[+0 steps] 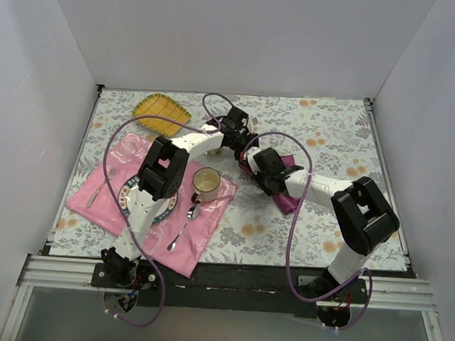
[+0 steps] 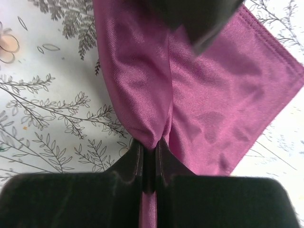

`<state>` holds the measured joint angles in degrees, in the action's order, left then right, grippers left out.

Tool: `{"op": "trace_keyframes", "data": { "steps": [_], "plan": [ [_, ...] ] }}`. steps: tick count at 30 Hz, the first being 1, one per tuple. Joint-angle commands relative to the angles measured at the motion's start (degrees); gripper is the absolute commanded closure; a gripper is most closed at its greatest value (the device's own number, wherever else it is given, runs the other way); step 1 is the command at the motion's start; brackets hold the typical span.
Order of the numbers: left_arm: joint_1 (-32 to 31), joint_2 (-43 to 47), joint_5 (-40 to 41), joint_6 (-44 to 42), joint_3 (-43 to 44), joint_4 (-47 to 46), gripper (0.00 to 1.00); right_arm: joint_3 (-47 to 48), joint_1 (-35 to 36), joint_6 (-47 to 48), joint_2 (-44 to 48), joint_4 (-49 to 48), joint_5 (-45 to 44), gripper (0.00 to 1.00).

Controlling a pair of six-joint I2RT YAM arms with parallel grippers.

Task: Fold the napkin, place the utensils inside, and roll it up
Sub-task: Roll the napkin with the utensil

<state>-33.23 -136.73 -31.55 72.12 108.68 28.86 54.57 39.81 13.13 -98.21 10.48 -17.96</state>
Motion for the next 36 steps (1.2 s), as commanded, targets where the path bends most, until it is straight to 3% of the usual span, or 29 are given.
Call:
{"op": "trace_keyframes", "data": {
  "steps": [1, 3, 8, 13, 22, 32, 36],
  "plan": [
    [1.85, 0.41, 5.18, -1.46, 8.72, 6.38, 0.68, -1.48, -2.63, -7.22, -2.07, 6.39, 19.43, 0.99],
    [2.56, 0.67, 5.45, -0.67, 12.24, 7.17, 0.62, -2.35, -3.77, -8.81, -1.72, 5.96, 24.36, 0.99],
    [3.26, 3.83, 5.71, 1.36, 13.75, 6.65, 0.60, -5.34, -5.53, -14.86, -1.37, 2.71, 32.26, 0.99],
    [3.26, 7.61, 7.64, 1.01, 10.06, 6.30, 0.61, -7.28, -8.08, -20.41, -2.42, -1.95, 39.56, 0.99],
    [2.47, 15.26, 5.63, -1.27, -0.39, 3.49, 0.62, -10.97, -19.32, -33.33, -6.55, -9.50, 56.34, 0.99],
    [-2.01, 19.56, 5.01, -1.10, -12.34, -2.13, 0.65, -18.61, -23.55, -50.73, -7.96, -27.43, 63.48, 0.99],
    [-2.71, 21.67, 3.87, -0.49, -17.26, -5.30, 0.66, -22.65, -24.43, -59.77, -10.06, -41.98, 67.69, 0.99]
  ]
}}
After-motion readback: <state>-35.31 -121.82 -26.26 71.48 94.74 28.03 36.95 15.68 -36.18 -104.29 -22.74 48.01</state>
